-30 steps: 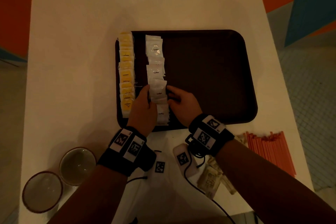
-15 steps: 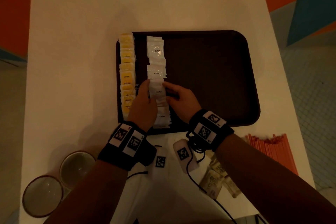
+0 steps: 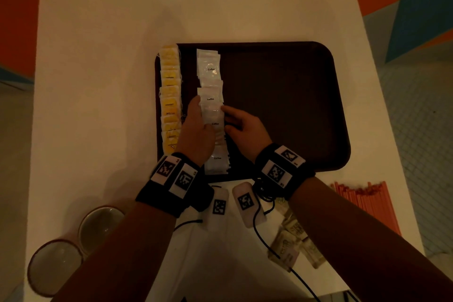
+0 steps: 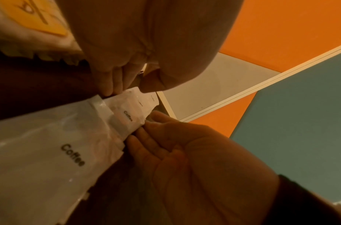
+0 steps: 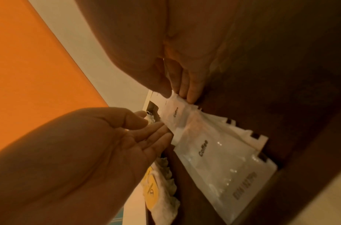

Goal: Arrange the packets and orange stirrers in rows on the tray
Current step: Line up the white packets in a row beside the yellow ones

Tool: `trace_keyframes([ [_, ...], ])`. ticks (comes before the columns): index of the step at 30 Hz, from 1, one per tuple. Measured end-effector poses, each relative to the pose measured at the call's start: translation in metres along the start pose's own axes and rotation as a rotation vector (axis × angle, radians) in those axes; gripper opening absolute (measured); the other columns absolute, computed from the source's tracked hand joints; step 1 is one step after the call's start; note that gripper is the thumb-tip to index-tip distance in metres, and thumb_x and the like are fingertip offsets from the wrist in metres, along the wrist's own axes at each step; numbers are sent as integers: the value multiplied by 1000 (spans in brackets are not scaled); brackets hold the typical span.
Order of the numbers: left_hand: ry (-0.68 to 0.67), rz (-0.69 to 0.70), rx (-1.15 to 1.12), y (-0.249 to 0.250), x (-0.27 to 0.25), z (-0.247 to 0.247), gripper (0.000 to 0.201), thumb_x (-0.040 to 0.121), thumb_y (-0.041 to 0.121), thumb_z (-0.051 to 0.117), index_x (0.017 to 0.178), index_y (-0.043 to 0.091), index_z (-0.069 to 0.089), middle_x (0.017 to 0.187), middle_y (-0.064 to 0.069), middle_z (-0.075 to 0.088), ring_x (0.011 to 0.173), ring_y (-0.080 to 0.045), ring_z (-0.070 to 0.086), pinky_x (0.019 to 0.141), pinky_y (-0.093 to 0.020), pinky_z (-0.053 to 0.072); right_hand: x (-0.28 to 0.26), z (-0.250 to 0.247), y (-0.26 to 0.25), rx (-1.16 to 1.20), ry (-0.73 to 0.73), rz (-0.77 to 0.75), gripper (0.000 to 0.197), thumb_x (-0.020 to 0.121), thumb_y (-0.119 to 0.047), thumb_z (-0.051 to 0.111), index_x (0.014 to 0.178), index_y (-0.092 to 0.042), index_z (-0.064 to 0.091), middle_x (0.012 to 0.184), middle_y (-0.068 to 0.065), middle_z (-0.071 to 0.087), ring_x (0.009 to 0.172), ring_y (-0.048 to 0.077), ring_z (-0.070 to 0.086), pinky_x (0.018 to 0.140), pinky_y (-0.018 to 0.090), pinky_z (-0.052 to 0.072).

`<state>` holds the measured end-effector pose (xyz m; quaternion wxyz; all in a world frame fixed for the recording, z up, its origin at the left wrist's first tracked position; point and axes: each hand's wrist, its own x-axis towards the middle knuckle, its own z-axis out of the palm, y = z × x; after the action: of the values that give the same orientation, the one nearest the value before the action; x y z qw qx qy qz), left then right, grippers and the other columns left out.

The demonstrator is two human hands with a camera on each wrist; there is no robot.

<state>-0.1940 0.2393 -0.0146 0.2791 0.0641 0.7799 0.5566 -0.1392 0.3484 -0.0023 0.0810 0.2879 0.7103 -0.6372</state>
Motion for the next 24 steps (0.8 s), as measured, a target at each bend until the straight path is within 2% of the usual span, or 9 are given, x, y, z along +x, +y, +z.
trace_keyframes([
  [2,-10,-13,-7,-1,1,1,65,82,-9,37,141,15,24,127,-3,49,114,-18,51,99,-42,46,1,-2,1,-23,-6,0,46,88,3,48,132,-9,44,130,10,55,120,16,51,99,25,43],
  [6,7,3,7,3,2,-2,62,83,-11,38,139,13,26,127,-2,48,114,-12,47,98,-30,42,4,-12,-3,-84,15,-25,47,88,6,45,130,-13,48,127,-2,53,114,4,47,96,14,41],
  [9,-4,39,10,6,10,-7,57,85,-7,45,135,15,29,116,4,48,109,-12,50,91,-24,41,13,-14,-7,-119,29,-5,50,88,3,45,134,-17,42,138,2,46,124,12,45,103,28,39],
  [11,-7,26,9,8,16,-7,55,87,-4,47,135,16,29,111,7,49,107,-14,52,90,-25,44,19,-13,-11,-123,16,-2,52,88,4,44,135,-17,40,138,1,44,126,14,43,101,26,38],
  [14,-7,-19,33,10,17,-5,58,89,0,47,139,16,22,111,8,47,105,-13,51,95,-35,46,24,-10,-17,-103,-23,-28,52,86,9,43,134,-12,42,132,2,49,121,12,46,100,26,40],
  [16,-16,-42,30,11,16,-4,60,90,1,46,142,16,19,115,6,46,108,-14,50,99,-40,44,25,-9,-19,-111,-43,-22,53,86,9,43,134,-12,42,136,6,48,124,16,46,102,29,41],
  [18,-26,-56,9,12,16,-5,62,89,-2,43,143,14,17,125,0,46,117,-18,48,103,-42,41,27,-11,-18,-138,-42,-12,52,87,8,42,135,-13,41,138,6,46,126,16,44,100,23,37],
  [21,-38,-55,-51,18,20,-10,63,89,-6,41,144,11,14,141,-8,38,125,-16,40,107,-34,35,32,-16,-17,-150,-5,-9,53,87,8,41,135,-14,40,141,5,43,128,17,42,96,19,35],
  [24,-57,-12,-26,24,30,-16,61,89,-7,37,143,9,14,136,0,35,120,-4,32,99,-18,31,40,-17,-17,-153,-1,-9,54,87,8,42,135,-15,39,141,5,42,128,17,43,97,22,37],
])
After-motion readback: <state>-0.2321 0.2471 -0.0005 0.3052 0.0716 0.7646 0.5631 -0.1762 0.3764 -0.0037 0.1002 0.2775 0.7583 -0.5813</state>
